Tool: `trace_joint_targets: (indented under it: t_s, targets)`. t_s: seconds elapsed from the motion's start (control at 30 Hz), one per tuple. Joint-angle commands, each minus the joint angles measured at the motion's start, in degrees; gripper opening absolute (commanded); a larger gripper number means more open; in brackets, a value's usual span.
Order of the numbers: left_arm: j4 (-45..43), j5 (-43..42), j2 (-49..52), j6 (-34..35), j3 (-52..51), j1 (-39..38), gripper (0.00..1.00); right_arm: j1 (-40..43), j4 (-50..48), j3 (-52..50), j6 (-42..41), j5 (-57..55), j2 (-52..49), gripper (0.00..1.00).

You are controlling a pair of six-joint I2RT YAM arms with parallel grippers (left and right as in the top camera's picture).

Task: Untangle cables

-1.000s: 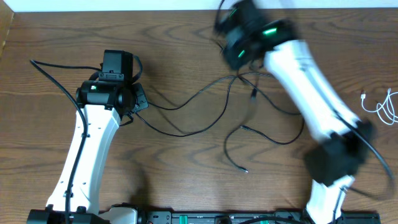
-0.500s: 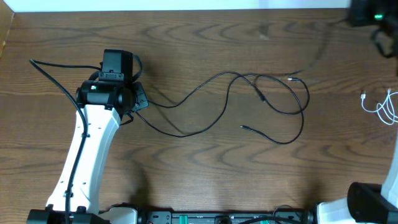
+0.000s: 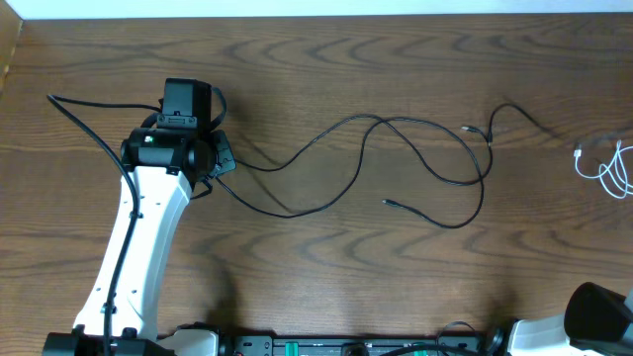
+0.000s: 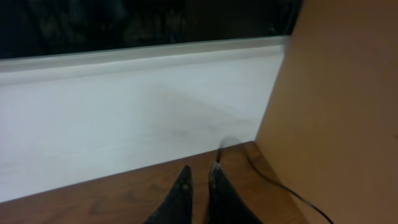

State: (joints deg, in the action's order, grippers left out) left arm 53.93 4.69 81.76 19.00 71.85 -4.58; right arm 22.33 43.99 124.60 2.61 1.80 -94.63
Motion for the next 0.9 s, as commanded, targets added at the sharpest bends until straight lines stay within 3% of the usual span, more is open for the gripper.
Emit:
trace_joint_targets:
  t_s: [0.0,0.17,0.3,0.37,0.53,0.67,0.87]
  targets:
    - [0.15,0.92,0.24,-0.94,-0.07,-0.07,0.07,1.7,0.68,0.11,-0.87,-0.96,-0.79,0.1]
    - [0.15,0.92,0.24,-0.94,-0.07,-0.07,0.08,4.28,6.34,0.09,-1.99,-7.39,-3.89,0.01]
    - [0.02,0.92,0.24,-0.94,-0.07,-0.07,0.07,5.51,10.95,0.09,-1.95,-7.41,-6.88,0.01]
    - [-0.07,0.92,0.22,-0.94,-0.07,-0.07,0.08,5.46,13.31,0.09,-1.95,-6.34,-8.37,0.06]
    - [-0.04,0.92,0.24,-0.94,-0.07,-0.07,0.08,4.61,21.84,-0.09,-1.22,8.28,-12.09,0.33]
    - [0.0,0.92,0.24,-0.94,-0.07,-0.07,0.08,2.8,29.92,-1.4,-1.29,15.54,-16.63,0.39]
    - [0.02,0.92,0.24,-0.96,-0.07,-0.07,0.07,-3.04,35.08,-1.66,-4.35,12.5,-26.73,0.38]
